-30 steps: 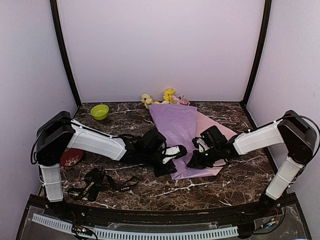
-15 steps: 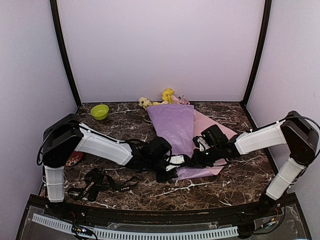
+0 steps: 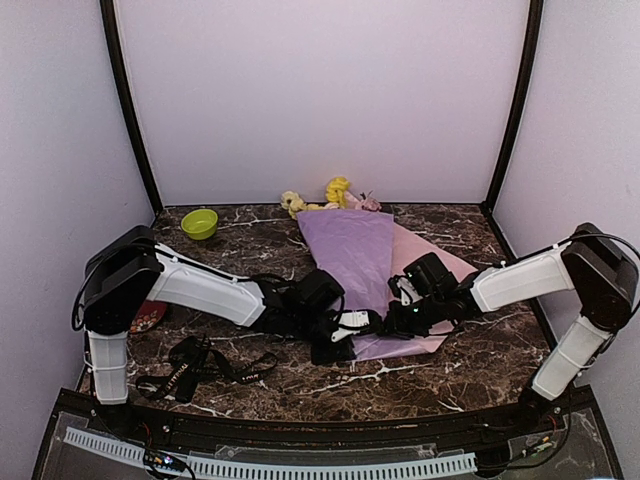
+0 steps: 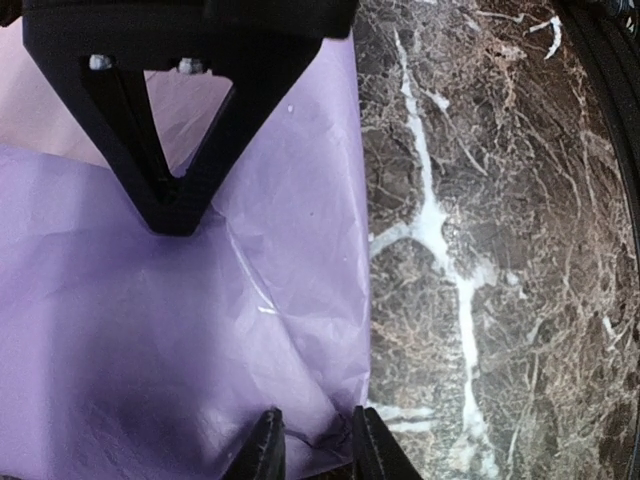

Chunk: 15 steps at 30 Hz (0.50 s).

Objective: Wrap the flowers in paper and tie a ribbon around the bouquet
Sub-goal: Press the fold line of the 2/3-folded wrapping paper.

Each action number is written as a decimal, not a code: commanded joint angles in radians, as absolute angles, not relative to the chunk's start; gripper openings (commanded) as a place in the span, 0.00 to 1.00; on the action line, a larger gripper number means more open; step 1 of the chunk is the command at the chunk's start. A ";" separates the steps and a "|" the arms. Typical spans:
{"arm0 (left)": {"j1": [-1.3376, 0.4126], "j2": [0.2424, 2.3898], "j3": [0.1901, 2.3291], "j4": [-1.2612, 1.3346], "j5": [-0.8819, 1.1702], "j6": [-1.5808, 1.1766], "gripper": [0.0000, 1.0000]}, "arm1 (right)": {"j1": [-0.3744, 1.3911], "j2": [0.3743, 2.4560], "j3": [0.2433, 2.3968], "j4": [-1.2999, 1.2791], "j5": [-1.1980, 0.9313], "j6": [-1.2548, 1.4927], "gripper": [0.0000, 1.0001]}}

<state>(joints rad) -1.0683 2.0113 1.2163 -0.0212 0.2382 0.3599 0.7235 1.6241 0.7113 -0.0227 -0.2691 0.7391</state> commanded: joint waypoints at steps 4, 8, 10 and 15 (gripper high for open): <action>-1.004 1.930 1.266 0.026 0.383 0.246 0.24 | 0.719 1.628 0.695 -0.023 -0.272 0.742 0.00; -0.990 1.981 1.272 0.049 0.289 0.232 0.22 | 0.719 1.634 0.691 -0.014 -0.282 0.750 0.00; -0.991 2.010 1.282 0.027 0.267 0.247 0.21 | 0.719 1.629 0.690 -0.011 -0.282 0.755 0.00; -0.995 2.050 1.279 0.022 0.198 0.267 0.21 | 0.721 1.624 0.692 -0.009 -0.279 0.760 0.00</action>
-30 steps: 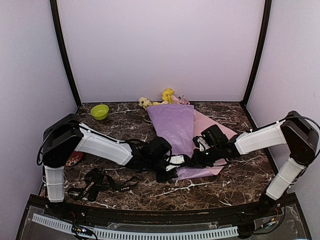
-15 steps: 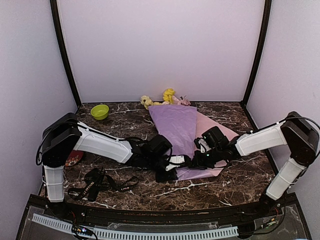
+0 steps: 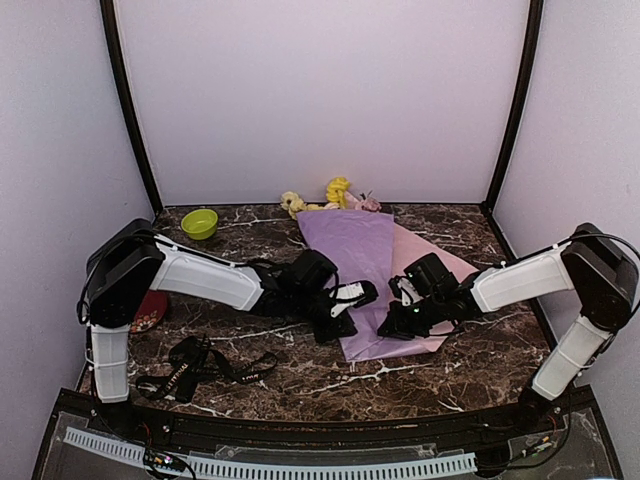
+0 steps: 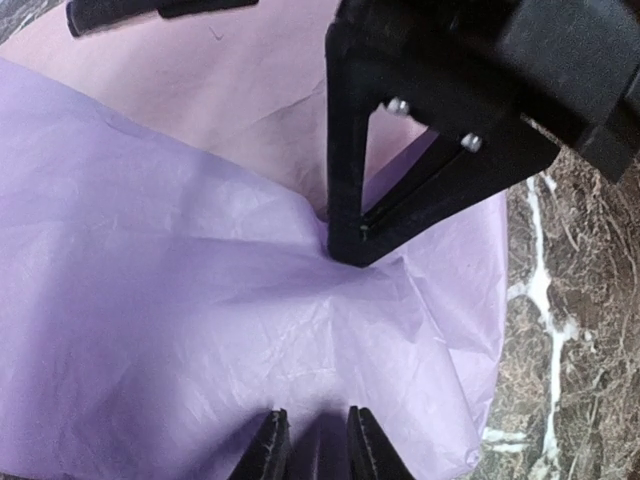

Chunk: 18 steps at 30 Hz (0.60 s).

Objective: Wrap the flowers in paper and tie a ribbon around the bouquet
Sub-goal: Press the fold line of the 2/3-folded wrapping paper.

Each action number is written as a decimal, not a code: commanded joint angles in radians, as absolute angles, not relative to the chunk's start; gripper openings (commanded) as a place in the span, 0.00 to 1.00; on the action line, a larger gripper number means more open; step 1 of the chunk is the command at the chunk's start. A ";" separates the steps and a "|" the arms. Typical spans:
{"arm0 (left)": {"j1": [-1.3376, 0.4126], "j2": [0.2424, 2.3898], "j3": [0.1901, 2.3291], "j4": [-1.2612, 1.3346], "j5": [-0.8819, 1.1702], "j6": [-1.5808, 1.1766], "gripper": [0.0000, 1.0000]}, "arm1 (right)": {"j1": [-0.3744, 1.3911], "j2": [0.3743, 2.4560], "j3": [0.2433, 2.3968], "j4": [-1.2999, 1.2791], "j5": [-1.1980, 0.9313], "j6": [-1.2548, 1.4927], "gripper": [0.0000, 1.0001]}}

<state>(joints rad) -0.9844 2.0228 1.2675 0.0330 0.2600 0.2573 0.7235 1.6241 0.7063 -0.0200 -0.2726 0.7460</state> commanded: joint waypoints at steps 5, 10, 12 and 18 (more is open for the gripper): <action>-1.023 2.087 1.300 -0.012 0.139 0.321 0.21 | 0.722 1.626 0.693 -0.013 -0.281 0.762 0.00; -1.035 2.107 1.291 -0.031 0.126 0.333 0.21 | 0.725 1.613 0.695 -0.020 -0.275 0.769 0.00; -1.035 2.107 1.278 -0.031 0.127 0.335 0.21 | 0.726 1.604 0.696 -0.024 -0.272 0.773 0.00; -1.035 2.105 1.249 -0.028 0.127 0.328 0.21 | 0.726 1.559 0.717 -0.069 -0.234 0.777 0.00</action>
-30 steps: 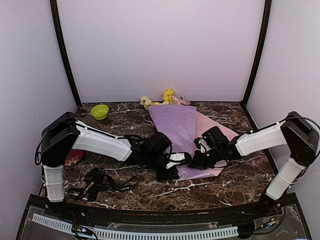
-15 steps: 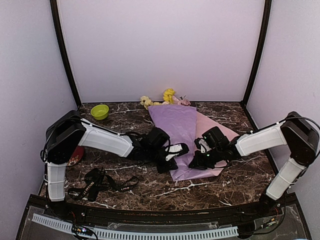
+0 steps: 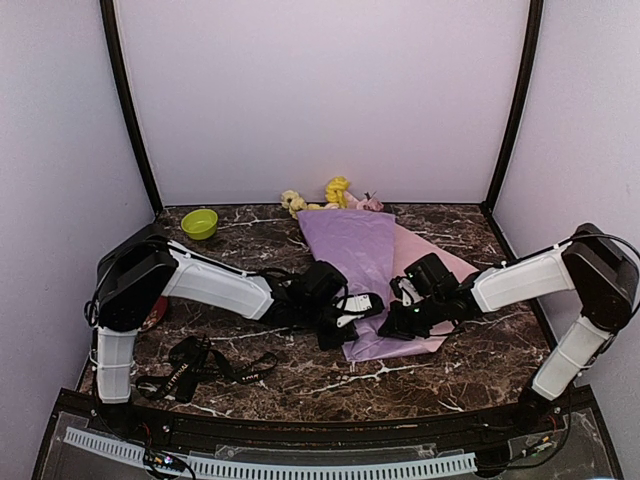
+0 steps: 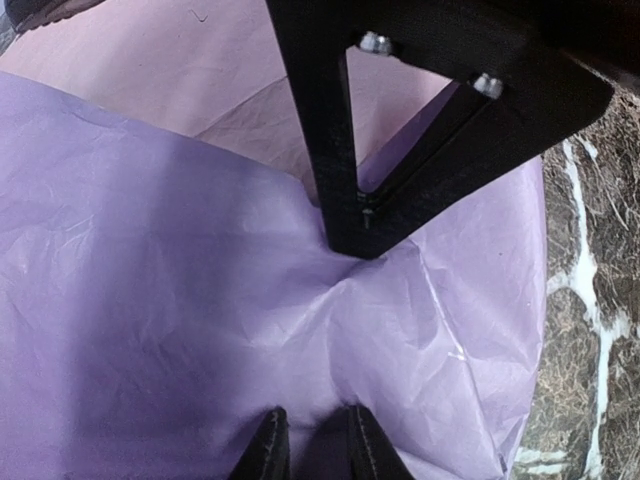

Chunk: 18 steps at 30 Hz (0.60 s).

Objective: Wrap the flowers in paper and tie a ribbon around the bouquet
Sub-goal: Press the fold line of the 2/3-folded wrapping paper.

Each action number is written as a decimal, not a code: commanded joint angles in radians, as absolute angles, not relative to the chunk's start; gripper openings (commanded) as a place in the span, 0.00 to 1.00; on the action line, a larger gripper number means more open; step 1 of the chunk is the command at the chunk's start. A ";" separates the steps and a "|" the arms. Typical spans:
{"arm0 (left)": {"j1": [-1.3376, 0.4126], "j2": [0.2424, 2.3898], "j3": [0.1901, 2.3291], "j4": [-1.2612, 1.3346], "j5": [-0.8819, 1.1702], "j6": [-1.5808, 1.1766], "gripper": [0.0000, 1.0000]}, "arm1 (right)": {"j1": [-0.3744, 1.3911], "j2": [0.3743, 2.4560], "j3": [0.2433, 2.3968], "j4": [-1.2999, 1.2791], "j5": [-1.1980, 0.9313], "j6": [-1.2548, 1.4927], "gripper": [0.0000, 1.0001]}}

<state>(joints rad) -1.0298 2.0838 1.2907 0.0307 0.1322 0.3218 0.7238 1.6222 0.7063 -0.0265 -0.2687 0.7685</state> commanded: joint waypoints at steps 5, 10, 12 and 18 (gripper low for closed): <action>-1.035 2.106 1.238 -0.028 0.150 0.320 0.21 | 0.723 1.499 0.708 -0.086 -0.202 0.797 0.02; -1.035 2.105 1.236 -0.035 0.145 0.319 0.20 | 0.722 1.465 0.714 -0.129 -0.173 0.794 0.07; -1.035 2.106 1.236 -0.038 0.145 0.318 0.20 | 0.722 1.454 0.722 -0.157 -0.155 0.788 0.10; -1.035 2.106 1.235 -0.043 0.147 0.314 0.21 | 0.733 1.401 0.770 -0.201 -0.104 0.729 0.16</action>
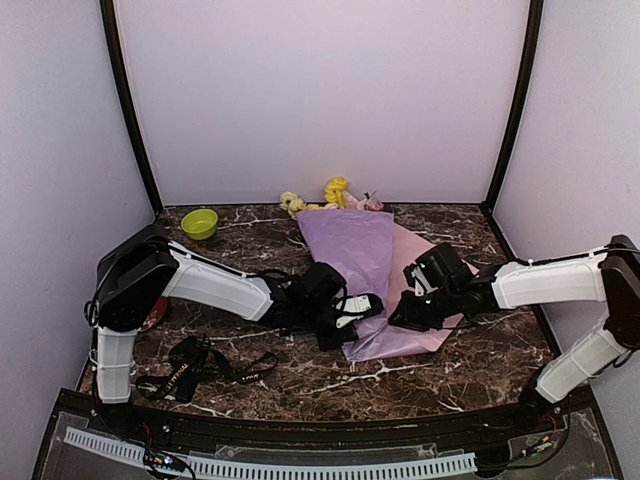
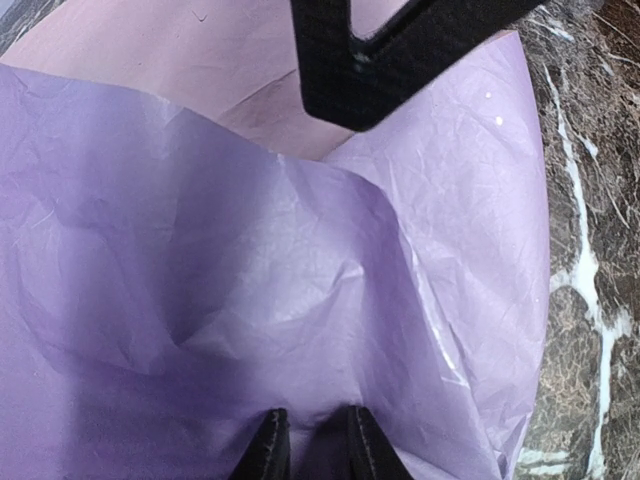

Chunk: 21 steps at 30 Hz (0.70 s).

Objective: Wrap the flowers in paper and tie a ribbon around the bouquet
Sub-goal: Press the fold line of the 2/3-folded wrapping paper.

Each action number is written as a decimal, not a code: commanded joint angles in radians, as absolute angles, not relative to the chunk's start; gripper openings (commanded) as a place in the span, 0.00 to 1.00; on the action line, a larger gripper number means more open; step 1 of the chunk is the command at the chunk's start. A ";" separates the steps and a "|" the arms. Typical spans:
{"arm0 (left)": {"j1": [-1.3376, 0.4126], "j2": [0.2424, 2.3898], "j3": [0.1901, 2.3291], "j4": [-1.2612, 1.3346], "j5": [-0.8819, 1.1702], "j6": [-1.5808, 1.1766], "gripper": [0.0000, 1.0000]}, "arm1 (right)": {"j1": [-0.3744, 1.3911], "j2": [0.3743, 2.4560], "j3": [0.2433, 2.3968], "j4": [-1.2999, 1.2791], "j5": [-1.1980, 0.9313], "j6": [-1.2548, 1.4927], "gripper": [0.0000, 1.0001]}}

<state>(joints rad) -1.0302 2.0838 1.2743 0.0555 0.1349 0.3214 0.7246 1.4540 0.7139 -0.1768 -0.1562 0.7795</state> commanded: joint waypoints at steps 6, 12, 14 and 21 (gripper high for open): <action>-1.035 2.106 1.236 -0.041 0.150 0.313 0.21 | 0.767 1.425 0.793 -0.094 -0.196 0.670 0.18; -1.035 2.102 1.235 -0.042 0.149 0.305 0.21 | 0.765 1.545 0.788 -0.052 -0.256 0.706 0.14; -1.035 2.099 1.234 -0.035 0.154 0.299 0.21 | 0.762 1.561 0.772 -0.044 -0.254 0.715 0.13; -1.035 2.082 1.250 -0.017 0.167 0.292 0.23 | 0.749 1.586 0.704 -0.043 -0.224 0.727 0.11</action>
<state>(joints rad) -1.0298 2.0838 1.2736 0.0574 0.1390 0.3069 0.7578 1.5761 0.7395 -0.0723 -0.2386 0.7128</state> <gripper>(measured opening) 0.219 0.109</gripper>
